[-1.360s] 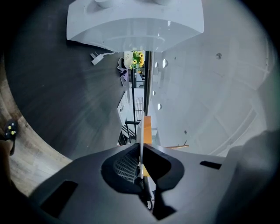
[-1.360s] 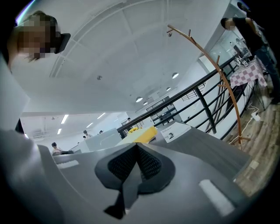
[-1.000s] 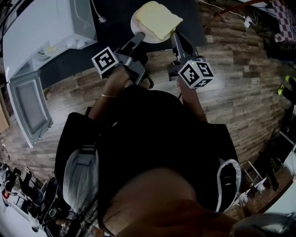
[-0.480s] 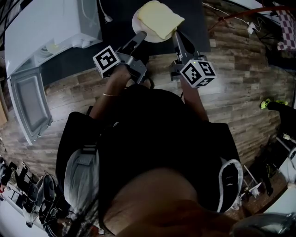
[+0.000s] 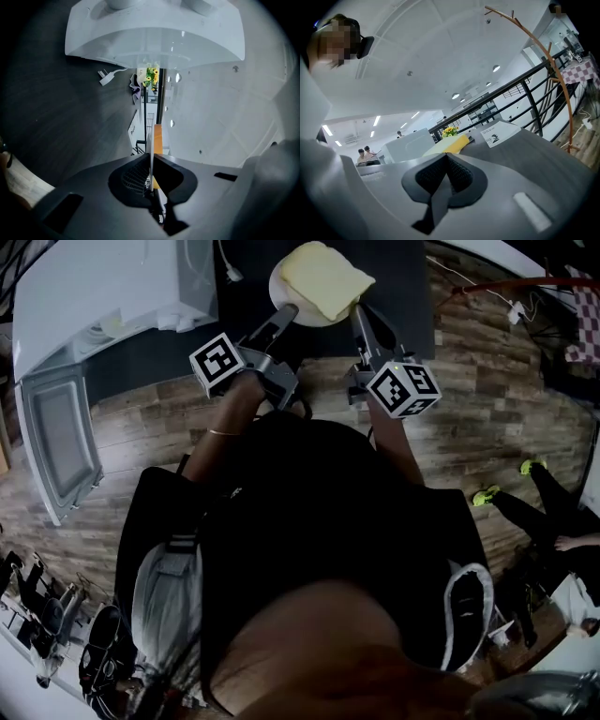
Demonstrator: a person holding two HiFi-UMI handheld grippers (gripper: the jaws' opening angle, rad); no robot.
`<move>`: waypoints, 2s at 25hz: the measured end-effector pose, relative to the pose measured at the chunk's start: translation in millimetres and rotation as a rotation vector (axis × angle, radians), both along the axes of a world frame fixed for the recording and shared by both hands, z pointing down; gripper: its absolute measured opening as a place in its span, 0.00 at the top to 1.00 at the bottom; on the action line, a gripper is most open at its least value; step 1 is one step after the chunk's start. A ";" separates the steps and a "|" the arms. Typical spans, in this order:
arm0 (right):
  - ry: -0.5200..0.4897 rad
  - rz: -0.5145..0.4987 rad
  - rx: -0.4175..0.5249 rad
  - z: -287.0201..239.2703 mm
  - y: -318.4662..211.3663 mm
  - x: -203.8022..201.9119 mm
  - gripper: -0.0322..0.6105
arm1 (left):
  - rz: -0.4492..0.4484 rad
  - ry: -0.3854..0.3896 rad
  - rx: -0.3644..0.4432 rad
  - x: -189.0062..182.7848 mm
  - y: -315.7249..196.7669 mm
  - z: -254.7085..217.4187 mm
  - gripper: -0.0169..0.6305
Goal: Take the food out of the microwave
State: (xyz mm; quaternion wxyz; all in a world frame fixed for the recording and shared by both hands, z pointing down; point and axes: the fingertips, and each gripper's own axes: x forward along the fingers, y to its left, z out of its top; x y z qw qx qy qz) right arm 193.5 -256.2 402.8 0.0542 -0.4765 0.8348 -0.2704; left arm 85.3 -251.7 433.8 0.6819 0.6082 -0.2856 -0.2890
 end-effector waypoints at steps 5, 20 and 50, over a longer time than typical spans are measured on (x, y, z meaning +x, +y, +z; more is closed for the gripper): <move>0.002 -0.015 -0.011 4.2 -5.5 -2.7 0.95 | -0.014 0.008 -0.007 -2.4 -2.9 2.9 0.95; 0.018 -0.092 -0.014 4.5 -11.4 -22.7 0.95 | -0.075 0.005 -0.013 -21.0 -2.2 3.4 0.95; 0.022 -0.209 -0.056 21.6 -44.1 -1.8 0.95 | -0.170 -0.021 -0.040 1.7 -25.2 20.0 0.95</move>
